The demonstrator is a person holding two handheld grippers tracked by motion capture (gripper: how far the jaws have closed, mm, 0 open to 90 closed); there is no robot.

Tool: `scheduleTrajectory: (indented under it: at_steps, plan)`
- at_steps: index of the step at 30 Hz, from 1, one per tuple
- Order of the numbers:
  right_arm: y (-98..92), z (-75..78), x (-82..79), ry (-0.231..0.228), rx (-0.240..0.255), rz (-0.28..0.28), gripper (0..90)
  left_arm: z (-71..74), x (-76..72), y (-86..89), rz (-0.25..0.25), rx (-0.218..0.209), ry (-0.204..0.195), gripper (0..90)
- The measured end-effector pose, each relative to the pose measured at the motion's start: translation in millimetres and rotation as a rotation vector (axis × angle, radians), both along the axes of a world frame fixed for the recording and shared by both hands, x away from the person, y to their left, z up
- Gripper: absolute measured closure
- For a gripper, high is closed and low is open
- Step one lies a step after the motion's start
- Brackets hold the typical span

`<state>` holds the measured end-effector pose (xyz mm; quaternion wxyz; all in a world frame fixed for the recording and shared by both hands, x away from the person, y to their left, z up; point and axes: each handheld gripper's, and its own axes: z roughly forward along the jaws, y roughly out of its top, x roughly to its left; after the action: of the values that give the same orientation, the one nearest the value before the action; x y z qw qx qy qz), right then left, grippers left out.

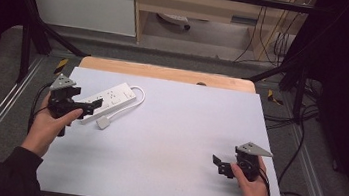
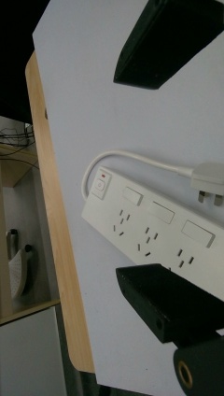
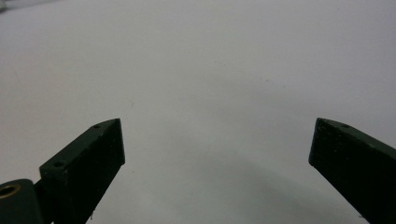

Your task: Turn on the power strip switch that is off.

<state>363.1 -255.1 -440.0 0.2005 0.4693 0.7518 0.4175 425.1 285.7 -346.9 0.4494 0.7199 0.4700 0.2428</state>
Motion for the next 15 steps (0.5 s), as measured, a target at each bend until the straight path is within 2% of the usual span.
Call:
scheduleTrajectory:
  at_steps: [5,15]
  plan:
    - [-0.9,0.4,-0.3,-0.002,0.000,0.000,4.1,-3.3,2.8,-0.4,-0.001,0.012,0.005,7.1]
    - [-0.3,-0.1,0.1,0.002,0.000,0.000,4.2,-8.8,10.3,3.4,0.008,0.008,0.025,7.5]
